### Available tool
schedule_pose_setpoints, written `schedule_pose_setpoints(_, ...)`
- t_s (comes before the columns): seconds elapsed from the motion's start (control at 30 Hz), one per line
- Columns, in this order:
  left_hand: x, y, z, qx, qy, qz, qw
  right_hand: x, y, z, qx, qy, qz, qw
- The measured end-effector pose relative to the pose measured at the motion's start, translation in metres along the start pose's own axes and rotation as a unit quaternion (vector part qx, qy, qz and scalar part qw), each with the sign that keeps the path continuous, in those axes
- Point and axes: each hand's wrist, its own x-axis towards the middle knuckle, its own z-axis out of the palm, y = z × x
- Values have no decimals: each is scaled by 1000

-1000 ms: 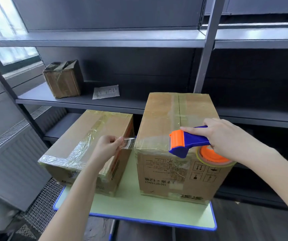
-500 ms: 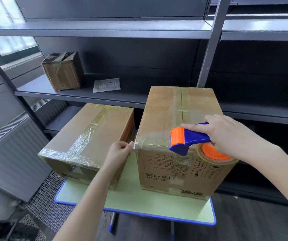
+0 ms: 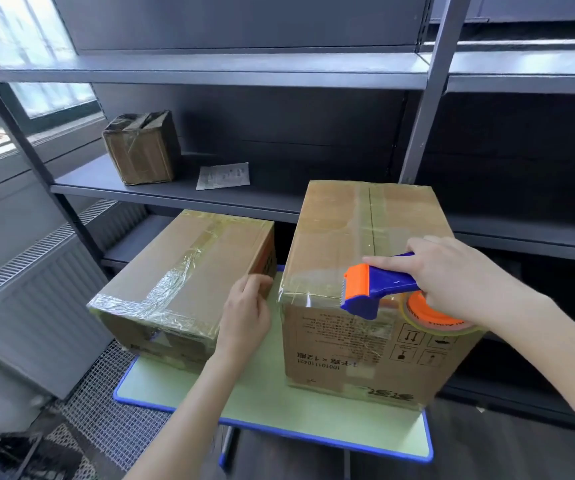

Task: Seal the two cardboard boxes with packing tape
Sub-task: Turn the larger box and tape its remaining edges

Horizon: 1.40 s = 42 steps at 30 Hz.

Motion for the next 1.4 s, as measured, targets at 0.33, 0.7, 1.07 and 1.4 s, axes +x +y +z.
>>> schedule_pose_setpoints(0.33,-5,35,28,120,56,264,956,-2,7,-1,21,8,-6,1000)
schedule_pose_setpoints(0.7,10,1,8,115,40,242,963,26,-16,-6,67,24,-22,997)
schedule_pose_setpoints(1.07,4,10,12,130,32,193,972,-22,61,6,17,-14,-17,1000)
schedule_pose_setpoints(1.4,-16,92,52,212,-23,256,943,-33,71,23,43,8,-35,998)
